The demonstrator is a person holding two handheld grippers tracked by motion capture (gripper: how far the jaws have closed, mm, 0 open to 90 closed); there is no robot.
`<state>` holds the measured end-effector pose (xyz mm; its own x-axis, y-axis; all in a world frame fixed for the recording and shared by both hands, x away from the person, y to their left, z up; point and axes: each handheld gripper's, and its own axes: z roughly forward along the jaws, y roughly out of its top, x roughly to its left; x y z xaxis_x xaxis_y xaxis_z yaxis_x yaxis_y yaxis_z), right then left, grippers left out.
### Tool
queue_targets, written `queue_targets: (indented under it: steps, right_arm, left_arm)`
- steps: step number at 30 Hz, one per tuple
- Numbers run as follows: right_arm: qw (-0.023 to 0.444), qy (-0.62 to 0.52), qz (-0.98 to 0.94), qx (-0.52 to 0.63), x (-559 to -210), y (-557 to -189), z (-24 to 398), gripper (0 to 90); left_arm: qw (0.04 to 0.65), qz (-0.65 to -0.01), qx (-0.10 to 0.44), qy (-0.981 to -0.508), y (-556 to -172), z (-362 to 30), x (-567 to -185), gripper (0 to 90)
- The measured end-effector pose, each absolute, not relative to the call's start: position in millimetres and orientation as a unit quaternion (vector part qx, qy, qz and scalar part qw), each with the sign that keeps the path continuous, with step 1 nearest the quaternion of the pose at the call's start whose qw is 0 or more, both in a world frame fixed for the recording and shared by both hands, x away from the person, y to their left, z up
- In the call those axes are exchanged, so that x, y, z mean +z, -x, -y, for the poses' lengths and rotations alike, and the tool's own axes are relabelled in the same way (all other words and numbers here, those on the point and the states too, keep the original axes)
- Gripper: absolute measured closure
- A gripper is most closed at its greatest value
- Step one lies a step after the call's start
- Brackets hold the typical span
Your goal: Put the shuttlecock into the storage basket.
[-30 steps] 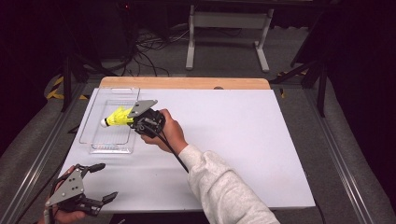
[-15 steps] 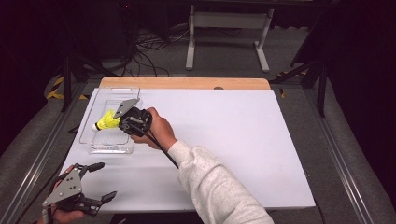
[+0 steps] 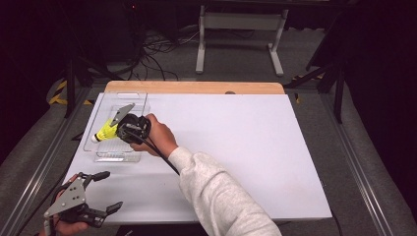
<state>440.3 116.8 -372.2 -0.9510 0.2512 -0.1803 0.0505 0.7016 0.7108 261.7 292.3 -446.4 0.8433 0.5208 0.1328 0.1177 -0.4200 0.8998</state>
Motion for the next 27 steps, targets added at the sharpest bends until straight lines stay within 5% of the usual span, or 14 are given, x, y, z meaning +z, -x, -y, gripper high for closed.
queue_targets:
  steps: [27]
  right_arm:
    - [0.106,-0.108,-0.924,0.352,-403.0,-453.9,-136.8,87.8]
  left_arm:
    - [0.502,-0.195,0.196,-0.82,-261.5,-291.2,-448.1,6.0]
